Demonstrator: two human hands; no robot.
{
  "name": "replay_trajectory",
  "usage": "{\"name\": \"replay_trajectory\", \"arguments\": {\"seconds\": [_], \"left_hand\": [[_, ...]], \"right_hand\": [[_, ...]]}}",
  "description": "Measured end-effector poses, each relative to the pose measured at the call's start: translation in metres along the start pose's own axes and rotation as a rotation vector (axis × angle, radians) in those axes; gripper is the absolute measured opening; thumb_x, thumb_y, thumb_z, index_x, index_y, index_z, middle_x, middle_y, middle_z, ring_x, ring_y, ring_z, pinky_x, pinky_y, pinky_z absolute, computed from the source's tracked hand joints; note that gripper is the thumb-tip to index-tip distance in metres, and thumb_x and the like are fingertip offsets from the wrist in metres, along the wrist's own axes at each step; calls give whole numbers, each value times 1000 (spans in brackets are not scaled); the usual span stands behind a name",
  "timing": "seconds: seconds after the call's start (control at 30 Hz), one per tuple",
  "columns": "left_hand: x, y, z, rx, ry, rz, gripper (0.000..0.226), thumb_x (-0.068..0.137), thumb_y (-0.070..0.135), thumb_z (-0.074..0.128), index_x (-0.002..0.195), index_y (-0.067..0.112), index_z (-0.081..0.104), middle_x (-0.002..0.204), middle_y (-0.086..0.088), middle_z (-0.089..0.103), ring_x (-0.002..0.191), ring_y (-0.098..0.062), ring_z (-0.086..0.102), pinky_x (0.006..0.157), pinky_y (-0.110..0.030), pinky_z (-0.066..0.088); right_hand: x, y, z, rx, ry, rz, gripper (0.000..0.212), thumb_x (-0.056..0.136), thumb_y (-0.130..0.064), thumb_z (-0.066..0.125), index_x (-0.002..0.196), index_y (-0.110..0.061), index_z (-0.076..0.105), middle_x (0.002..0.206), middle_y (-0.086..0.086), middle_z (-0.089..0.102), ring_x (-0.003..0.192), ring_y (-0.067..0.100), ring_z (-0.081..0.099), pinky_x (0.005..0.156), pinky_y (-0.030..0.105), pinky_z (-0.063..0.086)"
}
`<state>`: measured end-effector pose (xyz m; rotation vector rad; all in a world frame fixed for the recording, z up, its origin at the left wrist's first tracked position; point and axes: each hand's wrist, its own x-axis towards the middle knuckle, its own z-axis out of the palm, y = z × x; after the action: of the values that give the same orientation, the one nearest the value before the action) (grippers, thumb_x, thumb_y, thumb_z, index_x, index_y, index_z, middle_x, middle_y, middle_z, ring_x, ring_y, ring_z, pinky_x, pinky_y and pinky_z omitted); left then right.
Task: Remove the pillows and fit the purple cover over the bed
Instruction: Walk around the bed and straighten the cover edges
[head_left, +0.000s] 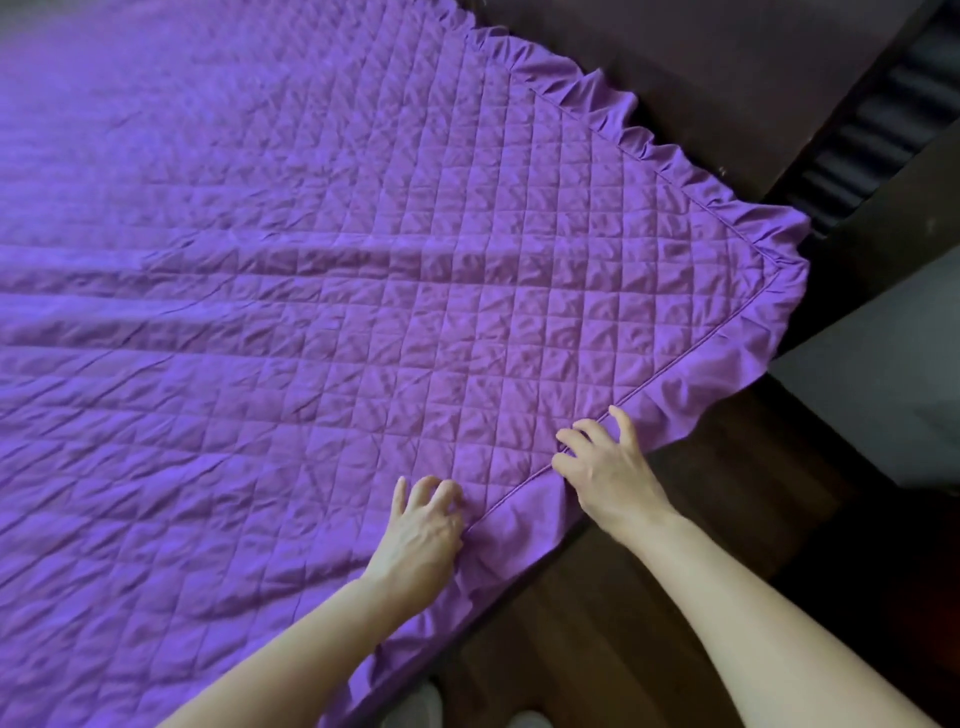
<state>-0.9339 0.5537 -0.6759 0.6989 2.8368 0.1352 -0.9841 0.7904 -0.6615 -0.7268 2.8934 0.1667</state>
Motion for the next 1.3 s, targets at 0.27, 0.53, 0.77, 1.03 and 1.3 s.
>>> {"name": "replay_trajectory", "arguments": {"seconds": [0.27, 0.53, 0.77, 1.03, 1.3], "left_hand": [[-16, 5, 2, -189, 19, 45, 11, 74, 37, 46, 71, 28, 51, 97, 9, 54, 90, -19, 54, 83, -33, 41], [-26, -7, 2, -142, -313, -214, 71, 66, 72, -24, 135, 58, -16, 157, 8, -12, 144, -34, -11, 108, -62, 14], [-15, -27, 0, -225, -352, -167, 45, 94, 48, 23, 139, 50, 18, 156, 17, 1, 143, -26, -11, 109, -58, 27], [-53, -84, 2, -264, -195, -284, 69, 74, 57, -1, 142, 45, -5, 155, 11, 13, 146, -18, 4, 115, -46, 21], [-170, -163, -1, -225, -260, -366, 68, 80, 54, 15, 146, 37, 13, 153, -4, 27, 143, -31, 17, 113, -50, 24]], "right_hand": [[-23, -1, 7, 140, 92, -20, 31, 55, 8, 57, 76, -16, 59, 99, 4, 63, 96, 25, 62, 94, 55, 41], [-13, 29, -8, 56, -381, 492, 83, 89, -7, 45, 149, -17, -11, 155, 12, -20, 141, 44, 9, 113, 60, -2], [-1, 1, -24, 25, -375, 471, 72, 92, -8, 38, 150, -15, -4, 158, 15, -5, 144, 36, -6, 110, 62, -6], [10, -92, -59, 119, -189, 155, 79, 88, -2, 38, 150, -22, -7, 158, 10, -9, 144, 32, -9, 107, 63, -12], [-9, -241, -64, 214, -188, 24, 73, 88, -3, 41, 150, -23, 7, 158, 10, -1, 145, 30, -6, 104, 58, -19]]}}
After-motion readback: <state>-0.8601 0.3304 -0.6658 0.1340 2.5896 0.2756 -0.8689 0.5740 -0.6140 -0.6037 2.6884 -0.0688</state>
